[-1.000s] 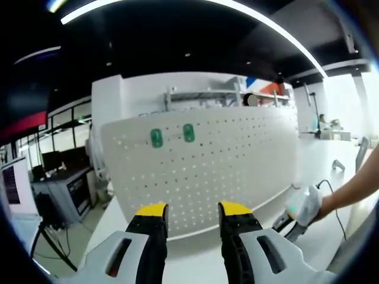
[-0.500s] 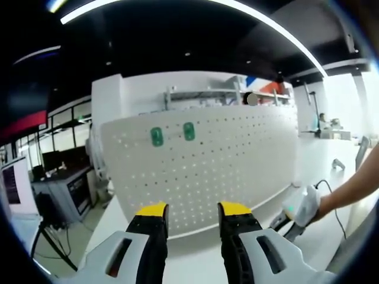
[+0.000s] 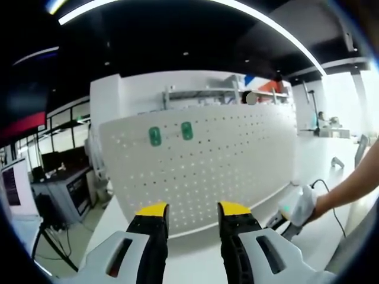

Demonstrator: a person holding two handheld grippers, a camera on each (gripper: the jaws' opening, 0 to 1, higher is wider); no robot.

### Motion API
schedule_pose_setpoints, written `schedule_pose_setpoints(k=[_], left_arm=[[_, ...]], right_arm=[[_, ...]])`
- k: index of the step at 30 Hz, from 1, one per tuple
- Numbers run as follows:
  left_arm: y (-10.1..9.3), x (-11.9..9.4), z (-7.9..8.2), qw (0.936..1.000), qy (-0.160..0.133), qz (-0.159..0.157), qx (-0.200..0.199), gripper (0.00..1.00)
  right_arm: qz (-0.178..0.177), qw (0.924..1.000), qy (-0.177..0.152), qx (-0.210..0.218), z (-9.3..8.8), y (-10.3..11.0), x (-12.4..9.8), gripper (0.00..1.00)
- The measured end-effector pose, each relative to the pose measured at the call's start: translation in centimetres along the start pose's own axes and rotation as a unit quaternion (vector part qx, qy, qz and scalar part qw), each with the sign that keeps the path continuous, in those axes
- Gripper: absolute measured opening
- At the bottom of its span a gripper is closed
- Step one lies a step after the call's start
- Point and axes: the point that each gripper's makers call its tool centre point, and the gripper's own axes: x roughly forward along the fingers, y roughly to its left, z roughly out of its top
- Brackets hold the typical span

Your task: Insert the hook assembly into the mounting plate slot until the hook locks in place.

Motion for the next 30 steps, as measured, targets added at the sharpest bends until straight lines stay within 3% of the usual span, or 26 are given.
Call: schedule_pose_setpoints(k=[7, 30], left_arm=[[-0.5, 0.2, -0.1, 1.0, 0.002, -0.006, 0.001, 0.34], [-3.5, 0.8, -2.1, 0.9985, 0.026, -0.048, 0.004, 0.34]], right_arm=[[0.005, 0.9998, -0.002, 0.021, -0.4, 0.4, -0.3, 0.23], [0.013, 0.9995, -0.002, 0.029, -0.1, 1.9, -0.2, 0.22]])
